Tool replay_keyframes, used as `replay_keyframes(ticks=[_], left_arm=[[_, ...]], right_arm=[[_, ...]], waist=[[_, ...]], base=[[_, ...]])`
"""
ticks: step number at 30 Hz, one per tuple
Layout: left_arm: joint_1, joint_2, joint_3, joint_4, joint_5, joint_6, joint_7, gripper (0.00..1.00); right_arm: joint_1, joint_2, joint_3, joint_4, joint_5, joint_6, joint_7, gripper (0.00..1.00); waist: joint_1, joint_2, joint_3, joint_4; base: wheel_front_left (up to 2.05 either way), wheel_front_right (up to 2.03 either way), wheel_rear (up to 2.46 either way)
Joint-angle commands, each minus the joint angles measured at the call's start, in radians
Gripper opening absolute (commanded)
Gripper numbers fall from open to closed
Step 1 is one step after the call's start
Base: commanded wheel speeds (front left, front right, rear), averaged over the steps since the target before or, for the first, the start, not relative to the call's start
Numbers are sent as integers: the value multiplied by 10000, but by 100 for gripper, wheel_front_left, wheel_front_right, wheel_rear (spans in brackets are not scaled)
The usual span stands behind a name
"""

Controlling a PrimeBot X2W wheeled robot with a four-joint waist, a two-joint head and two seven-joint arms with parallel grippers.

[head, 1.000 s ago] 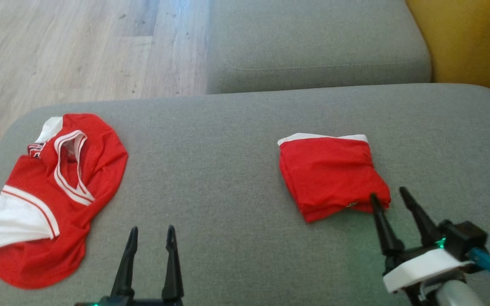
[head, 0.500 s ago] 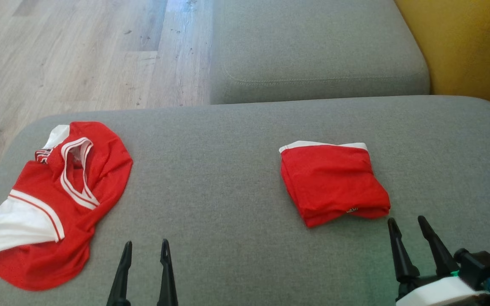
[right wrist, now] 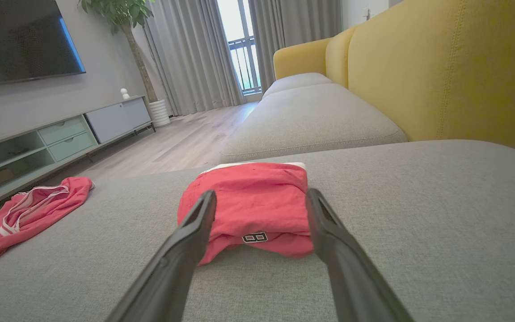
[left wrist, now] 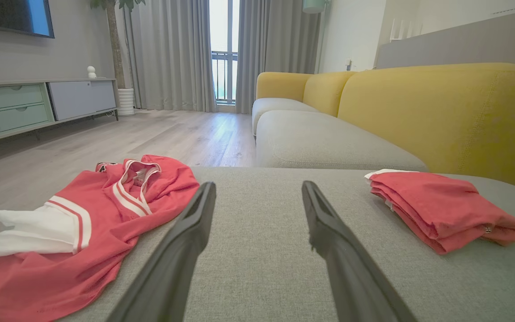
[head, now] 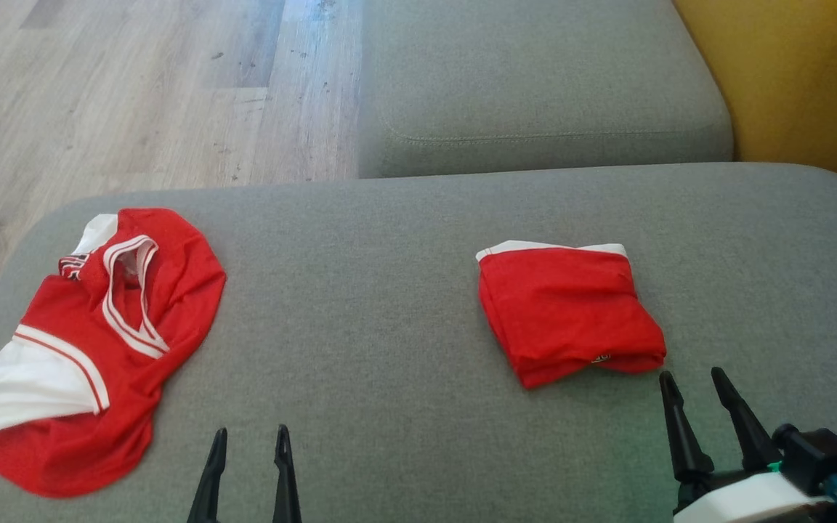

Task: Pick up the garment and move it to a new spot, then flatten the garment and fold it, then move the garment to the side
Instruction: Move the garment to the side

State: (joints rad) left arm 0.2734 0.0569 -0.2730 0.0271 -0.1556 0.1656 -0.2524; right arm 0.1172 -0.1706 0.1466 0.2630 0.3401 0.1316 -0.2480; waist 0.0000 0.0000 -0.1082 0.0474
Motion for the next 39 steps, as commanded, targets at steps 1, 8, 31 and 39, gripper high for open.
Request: replay_keyframes(ticks=[1, 8, 31, 39], left_arm=[[-369, -66, 240, -286, 83, -21, -93, 100], [-393, -66, 303, -210, 102, -54, -93, 100], [-1005, -66, -126, -110, 52, -82, -93, 100], [-1896, -66, -557, -29, 9, -84, -93, 100]], right_arm=[[-178, -106, 155, -364, -118, -9, -137, 100], [-175, -123, 162, -302, -109, -9, -137, 100], [-2500, -1461, 1011, 901, 1604, -9, 731, 100], [-4682, -2405, 676, 2348, 2664, -9, 2769, 100]], waist=[[0, 0, 5, 2], [0, 0, 13, 0], [0, 0, 1290, 159], [0, 0, 2425, 625]], base=[[0, 0, 0], [0, 0, 0], [0, 0, 0], [0, 0, 0]])
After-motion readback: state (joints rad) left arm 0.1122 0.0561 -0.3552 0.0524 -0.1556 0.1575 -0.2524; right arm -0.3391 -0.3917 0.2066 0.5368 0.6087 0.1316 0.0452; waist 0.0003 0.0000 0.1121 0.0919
